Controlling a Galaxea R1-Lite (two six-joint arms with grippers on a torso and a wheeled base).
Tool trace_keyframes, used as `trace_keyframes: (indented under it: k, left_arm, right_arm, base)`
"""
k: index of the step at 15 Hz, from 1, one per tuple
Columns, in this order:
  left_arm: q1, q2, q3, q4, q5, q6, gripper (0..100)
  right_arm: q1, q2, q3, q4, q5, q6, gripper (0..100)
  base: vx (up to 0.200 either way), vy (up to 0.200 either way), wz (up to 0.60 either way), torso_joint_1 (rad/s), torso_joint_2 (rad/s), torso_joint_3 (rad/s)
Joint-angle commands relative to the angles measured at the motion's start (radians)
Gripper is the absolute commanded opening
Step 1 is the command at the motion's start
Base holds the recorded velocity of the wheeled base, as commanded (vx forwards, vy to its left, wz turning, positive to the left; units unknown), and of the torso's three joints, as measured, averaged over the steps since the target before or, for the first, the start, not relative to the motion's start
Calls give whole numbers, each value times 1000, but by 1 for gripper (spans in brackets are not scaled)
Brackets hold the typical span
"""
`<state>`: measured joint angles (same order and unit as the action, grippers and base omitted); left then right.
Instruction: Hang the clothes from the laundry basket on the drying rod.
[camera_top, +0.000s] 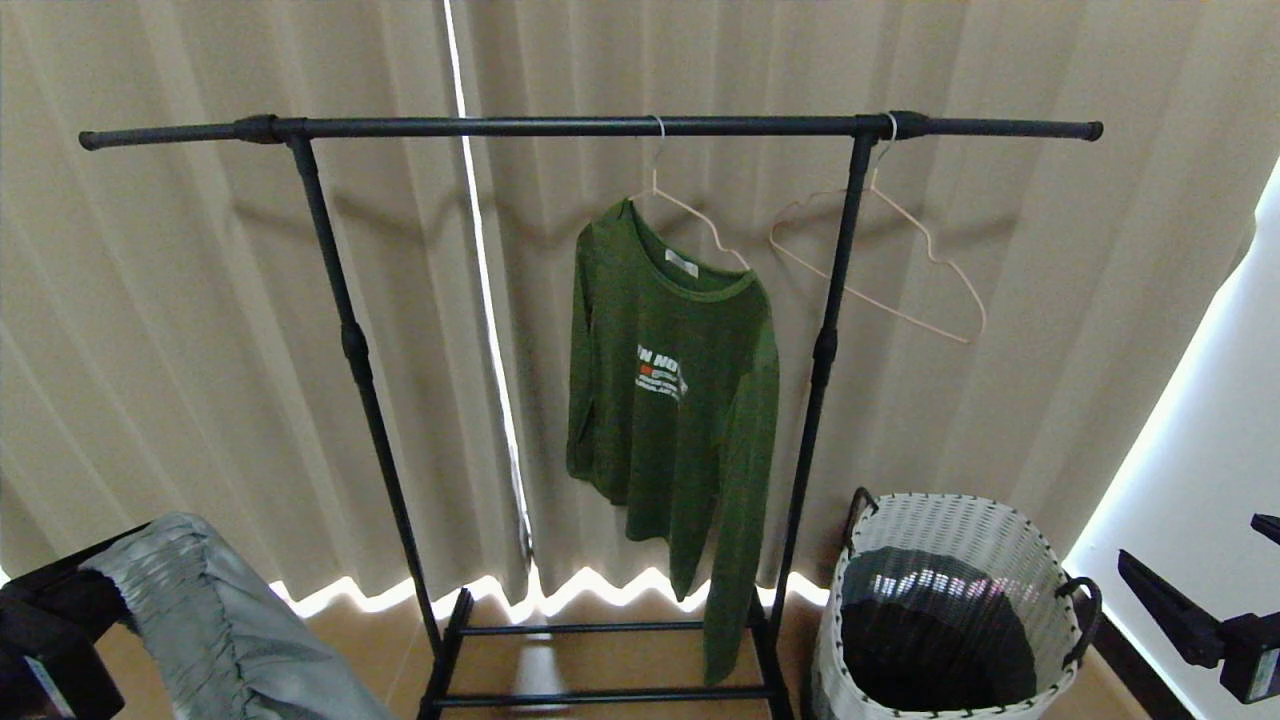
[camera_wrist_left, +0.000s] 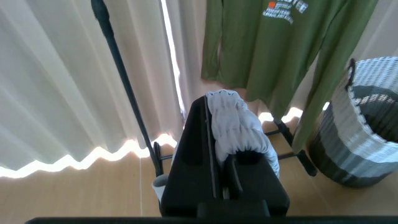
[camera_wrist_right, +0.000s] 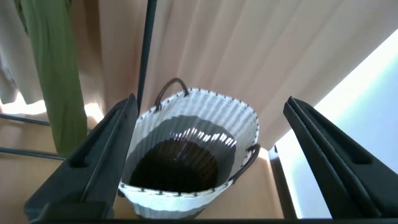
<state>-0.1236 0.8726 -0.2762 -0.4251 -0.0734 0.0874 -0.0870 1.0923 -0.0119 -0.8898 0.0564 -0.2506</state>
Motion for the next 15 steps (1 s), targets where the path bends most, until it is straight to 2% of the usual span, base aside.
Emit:
trace_keyframes:
  k: [1,5,13,15]
  left_arm:
    - [-13,0,0,0,0,0,0]
    - [-64,2,8,0,1,5,0]
    - [-64,-1,15,0,1,29,0]
    - [-60,3,8,0,1,25,0]
  right_arm:
    - [0,3,0,2,0,1,100]
    - [0,9,-22,0,0,1,100]
    - [1,0,-10,0,5,2,100]
    - [1,-6,-10,0,7,2,100]
  base:
    - [0,0,0,203,-466,-276]
    - [0,0,0,207,-478,-276]
    - [0,0,0,231,-516,-285]
    - [0,0,0,115,-247,-139]
